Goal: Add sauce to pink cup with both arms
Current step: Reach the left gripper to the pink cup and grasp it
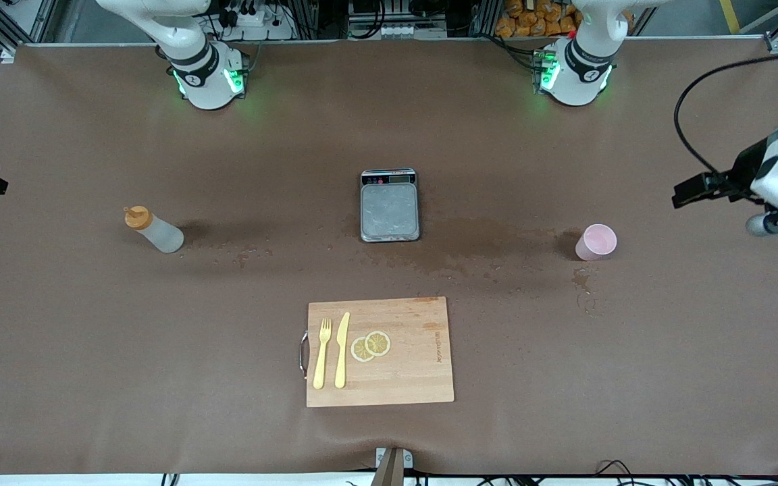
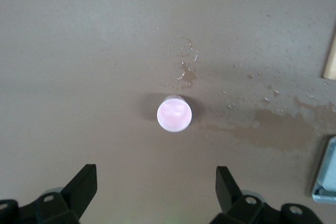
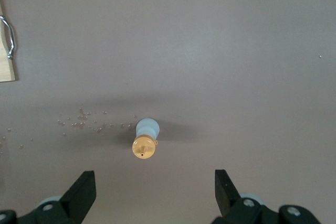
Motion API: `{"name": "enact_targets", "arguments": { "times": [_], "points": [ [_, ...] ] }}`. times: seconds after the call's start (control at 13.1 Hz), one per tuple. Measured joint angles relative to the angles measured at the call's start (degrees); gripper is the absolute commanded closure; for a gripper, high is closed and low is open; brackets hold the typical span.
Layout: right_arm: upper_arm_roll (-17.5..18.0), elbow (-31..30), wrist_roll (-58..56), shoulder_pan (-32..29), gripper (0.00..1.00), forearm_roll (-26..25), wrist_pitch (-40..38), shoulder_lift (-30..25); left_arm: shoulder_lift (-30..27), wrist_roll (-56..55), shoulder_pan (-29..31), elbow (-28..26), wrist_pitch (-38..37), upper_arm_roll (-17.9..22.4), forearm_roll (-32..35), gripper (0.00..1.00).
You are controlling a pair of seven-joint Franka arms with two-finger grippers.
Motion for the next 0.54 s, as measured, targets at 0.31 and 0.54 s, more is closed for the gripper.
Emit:
{"name": "enact_targets", "arguments": {
  "times": [0.31, 0.54],
  "points": [
    [-0.29, -0.11, 0.15, -3.07, 0.00, 1.46, -0.06, 3.33, 1.10, 0.00, 0.14, -11.13, 12.86, -0.36, 0.00, 0.00],
    [-0.43, -0.15, 0.31, -7.22, 0.00, 5.69, -2.03, 5.92, 1.48, 0.00, 0.23, -17.83, 20.03, -0.37, 0.00, 0.00]
  ]
}}
